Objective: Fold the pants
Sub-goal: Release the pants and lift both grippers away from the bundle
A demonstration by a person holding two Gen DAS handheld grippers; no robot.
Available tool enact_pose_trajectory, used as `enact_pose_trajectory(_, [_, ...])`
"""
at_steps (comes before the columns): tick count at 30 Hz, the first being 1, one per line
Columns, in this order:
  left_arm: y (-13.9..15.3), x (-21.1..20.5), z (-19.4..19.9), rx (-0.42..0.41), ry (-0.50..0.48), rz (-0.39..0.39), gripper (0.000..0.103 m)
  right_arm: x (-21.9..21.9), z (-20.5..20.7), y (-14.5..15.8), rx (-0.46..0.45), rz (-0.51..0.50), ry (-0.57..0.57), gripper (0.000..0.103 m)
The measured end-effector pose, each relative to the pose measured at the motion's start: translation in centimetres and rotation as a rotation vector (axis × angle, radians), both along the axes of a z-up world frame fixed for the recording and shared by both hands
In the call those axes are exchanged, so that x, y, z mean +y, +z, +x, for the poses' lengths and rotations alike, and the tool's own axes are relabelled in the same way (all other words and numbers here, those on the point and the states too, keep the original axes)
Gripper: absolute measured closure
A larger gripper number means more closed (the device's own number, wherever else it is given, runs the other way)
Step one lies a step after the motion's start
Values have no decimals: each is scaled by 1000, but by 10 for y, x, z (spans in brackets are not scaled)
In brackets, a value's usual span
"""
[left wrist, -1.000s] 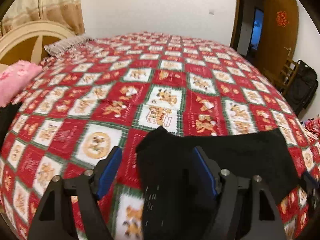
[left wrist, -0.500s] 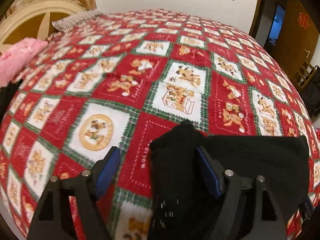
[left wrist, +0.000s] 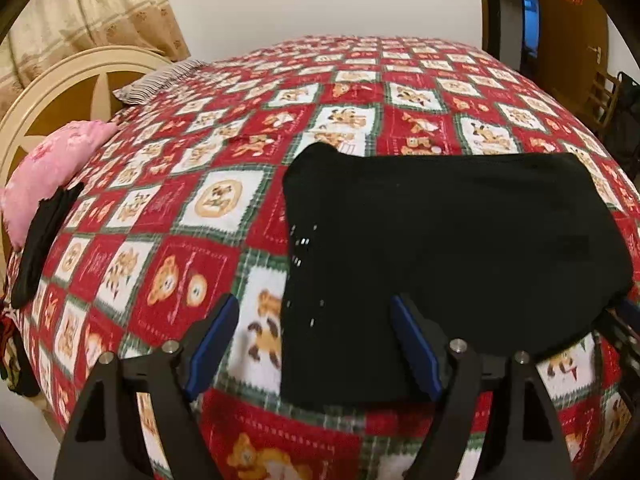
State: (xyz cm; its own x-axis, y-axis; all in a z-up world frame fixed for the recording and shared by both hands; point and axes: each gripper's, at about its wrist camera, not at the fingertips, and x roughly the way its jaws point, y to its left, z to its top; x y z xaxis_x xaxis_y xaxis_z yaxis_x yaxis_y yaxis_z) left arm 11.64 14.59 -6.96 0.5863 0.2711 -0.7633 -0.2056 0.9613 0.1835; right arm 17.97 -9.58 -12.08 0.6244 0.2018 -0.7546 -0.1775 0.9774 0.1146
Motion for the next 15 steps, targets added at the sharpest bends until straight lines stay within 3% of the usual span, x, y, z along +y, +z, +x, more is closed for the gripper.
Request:
enact_pose_trajectory(4, [5, -3, -15, -1, -8, 5, 22, -7, -13, 9, 9, -78, -86, 52])
enact_pose_trajectory(10, [21, -15, -52, -69, -54, 9, 21, -9, -70, 47, -86, 31, -114, 48])
enact_pose_trajectory(12, [28, -19, -64, -89, -79, -2, 14, -4, -86, 56, -77, 69, -91, 32])
enact_pose_trajectory(13, [31, -21, -68, -91, -86, -3, 6, -2, -91, 59, -69, 79, -85, 32])
enact_pose_trajectory(15, [39, -25, -79, -102, -110, -10, 2, 3, -103, 64, -44, 97, -61, 32])
